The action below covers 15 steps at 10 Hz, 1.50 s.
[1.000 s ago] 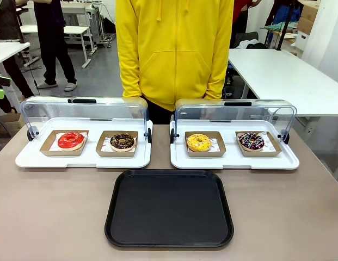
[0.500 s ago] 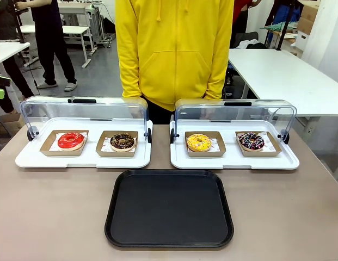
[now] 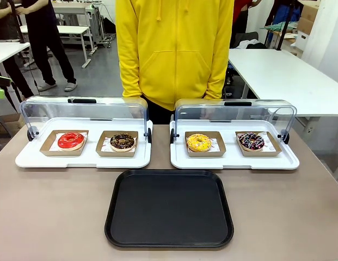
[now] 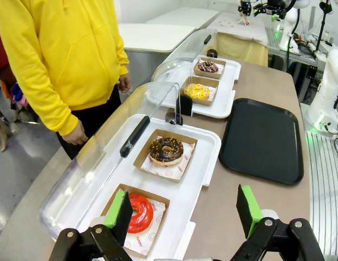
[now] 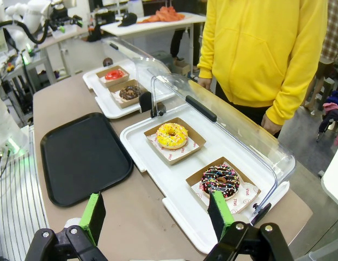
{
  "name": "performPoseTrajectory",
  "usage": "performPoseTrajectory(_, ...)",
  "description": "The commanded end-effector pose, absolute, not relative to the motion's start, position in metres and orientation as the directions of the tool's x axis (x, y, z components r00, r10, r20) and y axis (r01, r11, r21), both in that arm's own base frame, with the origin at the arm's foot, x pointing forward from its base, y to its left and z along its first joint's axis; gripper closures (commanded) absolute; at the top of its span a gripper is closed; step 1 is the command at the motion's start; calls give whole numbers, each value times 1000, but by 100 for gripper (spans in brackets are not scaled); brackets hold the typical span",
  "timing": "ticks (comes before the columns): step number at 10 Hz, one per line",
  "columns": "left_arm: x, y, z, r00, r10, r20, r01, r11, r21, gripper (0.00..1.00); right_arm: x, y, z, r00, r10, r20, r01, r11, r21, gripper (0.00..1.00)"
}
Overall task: Move the second donut from the left to the tray.
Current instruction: Pick up the Paper togo box containing the Donut indicated by the person and place it on the Handle tray.
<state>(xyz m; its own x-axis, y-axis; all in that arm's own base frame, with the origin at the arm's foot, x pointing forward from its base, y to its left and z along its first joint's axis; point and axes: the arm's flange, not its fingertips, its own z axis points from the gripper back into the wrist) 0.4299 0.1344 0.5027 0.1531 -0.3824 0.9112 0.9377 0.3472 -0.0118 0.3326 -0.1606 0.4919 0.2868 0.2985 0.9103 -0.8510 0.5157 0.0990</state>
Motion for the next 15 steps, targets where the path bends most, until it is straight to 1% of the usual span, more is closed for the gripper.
performPoseTrajectory(1,430,134,504,142,-368,919,941,339,-9,0,338,-161,493,251,288,924,-857,511,74,0)
performPoseTrajectory(15,430,134,504,142,-368,919,941,339,-9,0,338,-161,493,251,288,924,-857,511,74,0)
